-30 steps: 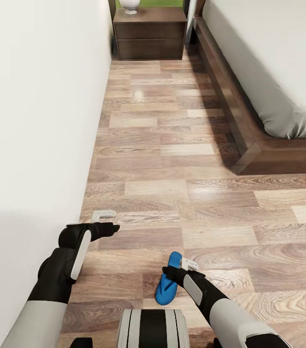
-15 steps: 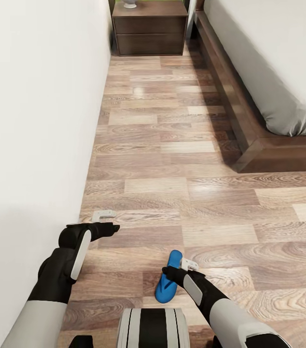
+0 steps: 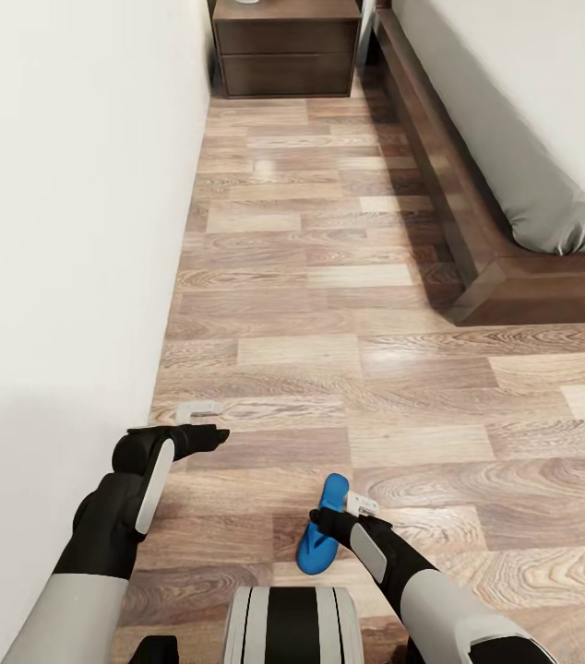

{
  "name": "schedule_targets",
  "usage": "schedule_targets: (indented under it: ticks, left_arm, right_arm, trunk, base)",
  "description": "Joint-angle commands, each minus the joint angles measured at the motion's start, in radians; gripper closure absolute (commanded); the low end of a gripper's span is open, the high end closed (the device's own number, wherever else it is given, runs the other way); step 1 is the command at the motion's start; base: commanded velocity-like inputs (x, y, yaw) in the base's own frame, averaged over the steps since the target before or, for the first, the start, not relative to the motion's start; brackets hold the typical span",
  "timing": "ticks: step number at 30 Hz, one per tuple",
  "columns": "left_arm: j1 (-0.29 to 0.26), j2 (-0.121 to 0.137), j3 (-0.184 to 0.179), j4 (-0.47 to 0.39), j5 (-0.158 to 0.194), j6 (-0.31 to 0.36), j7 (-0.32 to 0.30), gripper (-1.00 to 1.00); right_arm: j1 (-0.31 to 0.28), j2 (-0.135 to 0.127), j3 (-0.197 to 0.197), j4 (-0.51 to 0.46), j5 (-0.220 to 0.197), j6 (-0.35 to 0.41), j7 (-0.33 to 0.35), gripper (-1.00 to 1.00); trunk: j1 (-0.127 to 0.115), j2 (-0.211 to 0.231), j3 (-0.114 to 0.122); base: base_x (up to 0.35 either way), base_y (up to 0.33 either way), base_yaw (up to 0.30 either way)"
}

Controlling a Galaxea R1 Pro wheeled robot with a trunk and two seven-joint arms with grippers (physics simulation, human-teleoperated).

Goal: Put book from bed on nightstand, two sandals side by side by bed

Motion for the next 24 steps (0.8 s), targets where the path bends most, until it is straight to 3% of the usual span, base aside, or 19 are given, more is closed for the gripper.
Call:
schedule_targets:
  ticks: [1, 24]
  left_arm:
    - [0.0, 0.0, 0.0, -0.001, 0.006, 0.004, 0.002, -1.0]
    - [0.0, -0.001, -0.001, -0.002, 0.006, 0.004, 0.002, -1.0]
  right_arm:
    - [0.0, 0.0, 0.004, -0.002, -0.003, 0.005, -0.005, -1.0]
    - [-0.001, 0.0, 0.032, -0.01, -0.003, 0.008, -0.002, -1.0]
  trunk:
    - [0.0, 0.0, -0.001]
    - [0.0, 0.0, -0.001]
  base:
    - [0.0, 0.0, 0.0]
    - [0.0, 0.0, 0.0]
